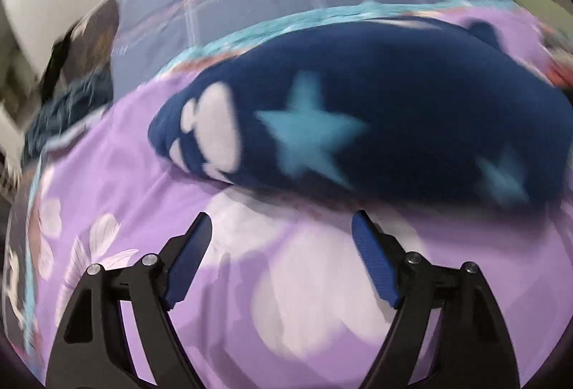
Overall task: Fold small clothes
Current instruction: 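Release the rolled fleece bundle and pull both grippers back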
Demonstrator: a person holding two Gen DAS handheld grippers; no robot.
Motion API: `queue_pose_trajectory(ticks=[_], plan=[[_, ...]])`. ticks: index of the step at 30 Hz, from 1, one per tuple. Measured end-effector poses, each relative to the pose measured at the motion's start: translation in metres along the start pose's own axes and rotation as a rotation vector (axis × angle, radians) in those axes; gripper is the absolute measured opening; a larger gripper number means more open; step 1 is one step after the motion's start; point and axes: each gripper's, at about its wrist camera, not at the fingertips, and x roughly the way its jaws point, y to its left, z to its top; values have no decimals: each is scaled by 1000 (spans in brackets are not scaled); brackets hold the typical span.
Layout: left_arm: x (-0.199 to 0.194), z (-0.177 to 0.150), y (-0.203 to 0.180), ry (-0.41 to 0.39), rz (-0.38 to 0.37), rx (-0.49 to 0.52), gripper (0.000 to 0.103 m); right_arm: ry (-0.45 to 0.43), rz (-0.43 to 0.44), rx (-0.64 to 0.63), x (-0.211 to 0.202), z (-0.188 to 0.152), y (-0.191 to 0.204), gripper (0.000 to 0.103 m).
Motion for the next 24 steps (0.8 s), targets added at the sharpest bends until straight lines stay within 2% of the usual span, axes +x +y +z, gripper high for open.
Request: queue_pose_trajectory(ticks=[3,5,7,11,14,17,21,24], plan=[[-49,-23,-3,-118,-54,-57,82,-44,-16,-78,-35,-17,10,77],[-93,-43,2,-186,-96,-137,91,-62,13,-130,-62,-38,9,77],[-137,-55,4,-264,-127,-174,100,-92,13,-168,-96,-63,4,78],[-232,-101,-10,-420,-124,-174,102,-162,1,-211,-168,-115,-7,84],[-281,-122,-15,-450,-126,-152,102,-216,-20,-206,-234,-147,-12,89],[-327,-145,-18,-459,-133,-224,102,-272,-55,-211,-296,-171,-10,94],[-378,-177,-22,-493,-84,-272,102,-337,-49,-181,-361,-199,-10,98],[-396,-190,-20,-498,-88,-281,102,-372,-54,-166,-398,-222,-9,98]])
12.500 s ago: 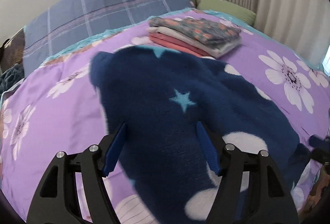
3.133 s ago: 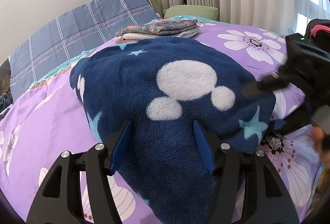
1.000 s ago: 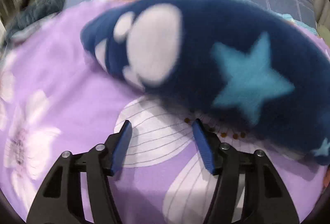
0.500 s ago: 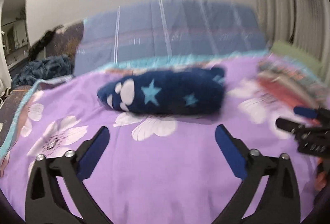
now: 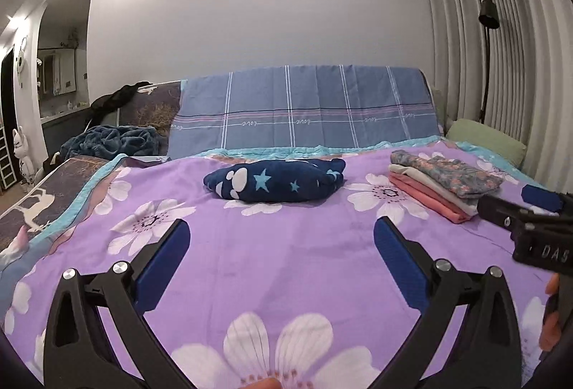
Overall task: Fold small clothes
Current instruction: 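Release the rolled fleece bundle and pull both grippers back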
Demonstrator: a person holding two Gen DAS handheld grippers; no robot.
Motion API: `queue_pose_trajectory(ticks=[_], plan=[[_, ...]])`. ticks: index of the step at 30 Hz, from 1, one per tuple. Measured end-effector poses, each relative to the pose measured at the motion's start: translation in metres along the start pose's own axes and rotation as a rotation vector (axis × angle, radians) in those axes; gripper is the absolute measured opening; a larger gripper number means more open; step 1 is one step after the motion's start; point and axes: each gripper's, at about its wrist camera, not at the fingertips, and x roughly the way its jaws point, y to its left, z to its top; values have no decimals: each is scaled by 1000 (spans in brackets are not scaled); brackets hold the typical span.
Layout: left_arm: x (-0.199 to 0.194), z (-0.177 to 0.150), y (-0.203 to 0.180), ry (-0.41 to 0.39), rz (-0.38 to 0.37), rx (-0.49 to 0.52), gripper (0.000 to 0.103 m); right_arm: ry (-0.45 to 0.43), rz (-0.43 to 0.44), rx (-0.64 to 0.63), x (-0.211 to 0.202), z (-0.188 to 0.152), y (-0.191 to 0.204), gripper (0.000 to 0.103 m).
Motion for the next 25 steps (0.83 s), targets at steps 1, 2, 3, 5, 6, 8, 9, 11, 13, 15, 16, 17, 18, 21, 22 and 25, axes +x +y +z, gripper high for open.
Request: queue_pose_trajectory(ticks=[1,2,3,5,6,8,9,11,13,15,16,17,18,21,22,25], plan=[[-10,0,0,1,-2,-7,102,-6,3,0,-10,-3,0,99],[-20,-1,1,2,0,-15,102,-16,8,-3,-23,-7,2,99],[-27,-2,1,1,4,-21,102,-21,11,-6,-32,-9,4,99],[-40,-5,5,3,16,-38,102,-33,11,-14,-48,-15,6,99],[-45,-8,6,6,21,-47,102,-42,4,-16,-57,-19,7,99],[-56,-15,9,4,23,-59,102,-49,-5,-16,-68,-24,10,99],[-60,-17,9,4,24,-58,102,-49,-7,-13,-73,-28,11,99],[-62,-21,8,16,35,-43,102,-42,-3,-13,-79,-34,13,99],[-62,-24,7,30,59,-22,102,-36,2,-19,-82,-38,16,99],[-63,-24,5,33,79,-8,102,-31,2,-30,-83,-42,19,99],[-64,-25,5,33,84,-4,102,-30,-1,-36,-83,-44,21,99],[-64,-24,5,34,88,-1,102,-29,-5,-44,-84,-46,22,99],[-65,-24,5,31,93,1,102,-27,-6,-49,-85,-48,23,100],[-65,-25,5,29,112,6,102,-20,-3,-57,-85,-52,26,101],[-64,-26,6,33,116,7,102,-19,-4,-58,-85,-53,26,101],[-61,-28,7,48,113,1,102,-17,-10,-68,-83,-54,27,101]])
